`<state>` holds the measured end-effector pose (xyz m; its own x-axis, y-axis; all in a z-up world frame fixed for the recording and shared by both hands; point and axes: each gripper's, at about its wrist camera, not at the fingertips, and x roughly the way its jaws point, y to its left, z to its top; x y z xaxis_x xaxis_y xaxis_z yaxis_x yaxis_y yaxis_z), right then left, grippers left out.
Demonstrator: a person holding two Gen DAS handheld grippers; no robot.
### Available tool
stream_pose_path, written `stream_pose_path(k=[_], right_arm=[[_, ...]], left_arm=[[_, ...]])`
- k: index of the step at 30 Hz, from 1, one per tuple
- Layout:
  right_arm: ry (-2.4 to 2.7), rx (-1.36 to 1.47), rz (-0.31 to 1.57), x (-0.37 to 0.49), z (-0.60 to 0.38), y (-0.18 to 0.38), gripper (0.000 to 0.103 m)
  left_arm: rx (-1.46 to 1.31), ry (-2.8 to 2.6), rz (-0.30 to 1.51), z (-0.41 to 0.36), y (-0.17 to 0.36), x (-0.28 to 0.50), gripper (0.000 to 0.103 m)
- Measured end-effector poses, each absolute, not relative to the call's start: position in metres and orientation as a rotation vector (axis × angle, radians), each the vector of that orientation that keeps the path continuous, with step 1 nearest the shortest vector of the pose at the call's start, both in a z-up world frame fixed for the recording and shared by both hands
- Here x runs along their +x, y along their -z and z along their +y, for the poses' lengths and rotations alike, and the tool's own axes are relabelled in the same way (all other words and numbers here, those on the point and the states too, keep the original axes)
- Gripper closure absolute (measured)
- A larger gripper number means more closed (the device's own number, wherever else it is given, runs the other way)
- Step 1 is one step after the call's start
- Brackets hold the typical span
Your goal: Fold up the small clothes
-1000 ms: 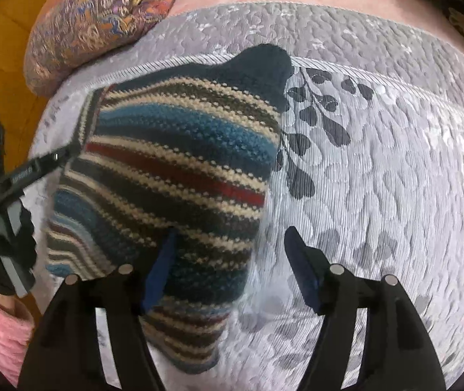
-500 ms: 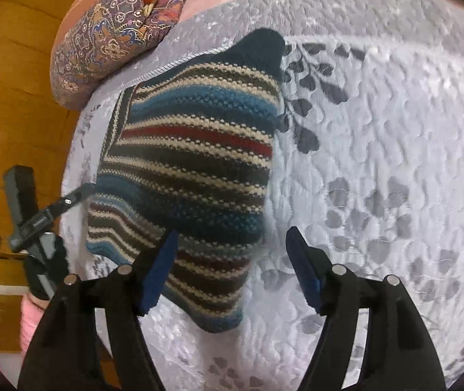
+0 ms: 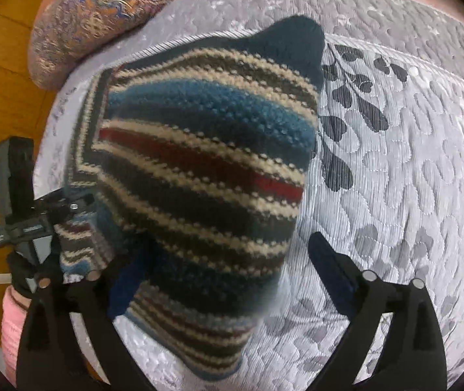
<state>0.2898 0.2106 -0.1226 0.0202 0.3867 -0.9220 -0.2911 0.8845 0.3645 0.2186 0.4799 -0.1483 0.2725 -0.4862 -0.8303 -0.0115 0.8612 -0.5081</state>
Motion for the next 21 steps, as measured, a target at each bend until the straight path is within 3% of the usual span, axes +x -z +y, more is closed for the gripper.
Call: stream_pose_path(k=[7,8,11,14,21], right_arm=[[-0.529,0.083,1.497,0.297,0.226,0.138,0.004],[-0.535,0.091,1.499,0.297,0.226,0.139,0.006],[-0.584,0.126,1.492,0.297,0.226,0.134,0.029],[-0.593,0.092,1.463,0.292,0.229,0.124,0.039],[-0.636,0.124,1.444,0.284,0.215,0.113,0.048]], left_arm=[[-0.467,0.398,1.25,0.482,0.154,0.22,0.014],[-0.461,0.404,1.242,0.482,0.153,0.219,0.018],[-0.445,0.415,1.227,0.485,0.151,0.215,0.033],[-0.443,0.409,1.222,0.486,0.147,0.213,0.046],[-0.442,0.392,1.187,0.48,0.138,0.206,0.057]])
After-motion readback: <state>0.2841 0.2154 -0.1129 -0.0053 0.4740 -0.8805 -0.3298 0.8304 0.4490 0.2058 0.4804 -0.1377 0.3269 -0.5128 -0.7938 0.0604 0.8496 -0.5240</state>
